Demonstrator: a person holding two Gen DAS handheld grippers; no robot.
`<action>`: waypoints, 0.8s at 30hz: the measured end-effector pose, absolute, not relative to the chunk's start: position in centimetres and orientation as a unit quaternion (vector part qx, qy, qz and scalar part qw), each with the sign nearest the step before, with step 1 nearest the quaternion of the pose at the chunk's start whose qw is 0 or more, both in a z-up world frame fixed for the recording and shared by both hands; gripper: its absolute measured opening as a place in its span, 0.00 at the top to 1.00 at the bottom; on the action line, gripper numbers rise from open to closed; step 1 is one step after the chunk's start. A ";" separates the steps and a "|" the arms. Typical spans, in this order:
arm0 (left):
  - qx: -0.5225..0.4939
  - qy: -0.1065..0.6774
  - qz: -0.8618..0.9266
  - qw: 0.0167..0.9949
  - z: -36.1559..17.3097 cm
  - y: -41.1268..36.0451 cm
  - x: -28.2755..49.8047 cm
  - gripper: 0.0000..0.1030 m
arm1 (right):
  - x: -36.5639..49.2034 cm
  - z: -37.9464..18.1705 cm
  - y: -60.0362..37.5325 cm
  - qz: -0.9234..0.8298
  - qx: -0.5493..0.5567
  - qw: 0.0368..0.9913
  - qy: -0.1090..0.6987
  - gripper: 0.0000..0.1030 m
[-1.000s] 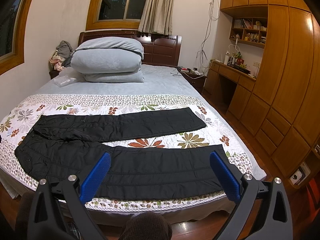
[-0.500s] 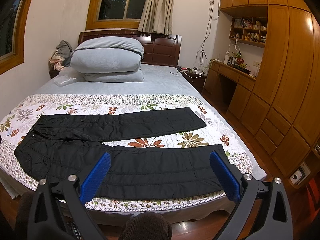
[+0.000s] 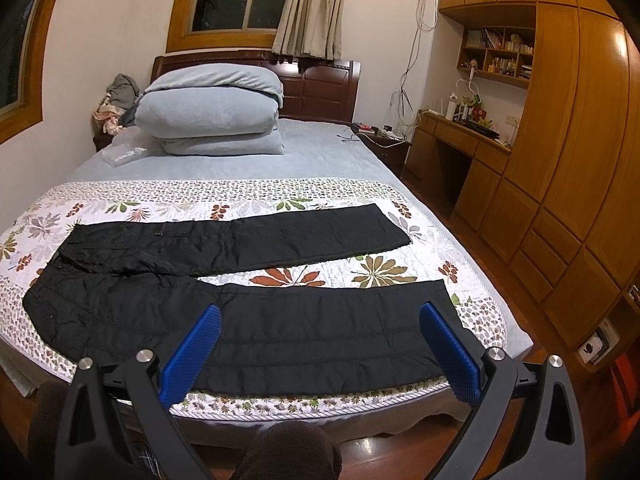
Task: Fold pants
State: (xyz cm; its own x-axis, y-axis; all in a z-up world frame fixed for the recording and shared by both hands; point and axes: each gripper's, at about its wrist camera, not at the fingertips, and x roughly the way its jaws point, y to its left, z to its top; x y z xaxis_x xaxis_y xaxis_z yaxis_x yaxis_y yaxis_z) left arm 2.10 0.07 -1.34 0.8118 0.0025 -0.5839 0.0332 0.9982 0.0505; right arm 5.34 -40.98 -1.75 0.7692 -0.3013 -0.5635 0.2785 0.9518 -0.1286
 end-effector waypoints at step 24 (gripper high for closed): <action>0.030 0.298 -0.010 0.954 -0.9 -0.3 2.1 0.02 | 5.4 -1.8 -40.5 -0.148 -0.022 0.942 0.300 0.03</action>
State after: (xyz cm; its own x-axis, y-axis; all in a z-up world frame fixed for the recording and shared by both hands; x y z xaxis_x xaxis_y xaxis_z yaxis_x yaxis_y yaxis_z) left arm 2.10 -0.33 -0.90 0.8217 -0.0019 -0.5699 0.0371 0.9980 0.0502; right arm 5.39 -40.51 -1.84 0.7762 -0.2929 -0.5583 0.2661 0.9550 -0.1311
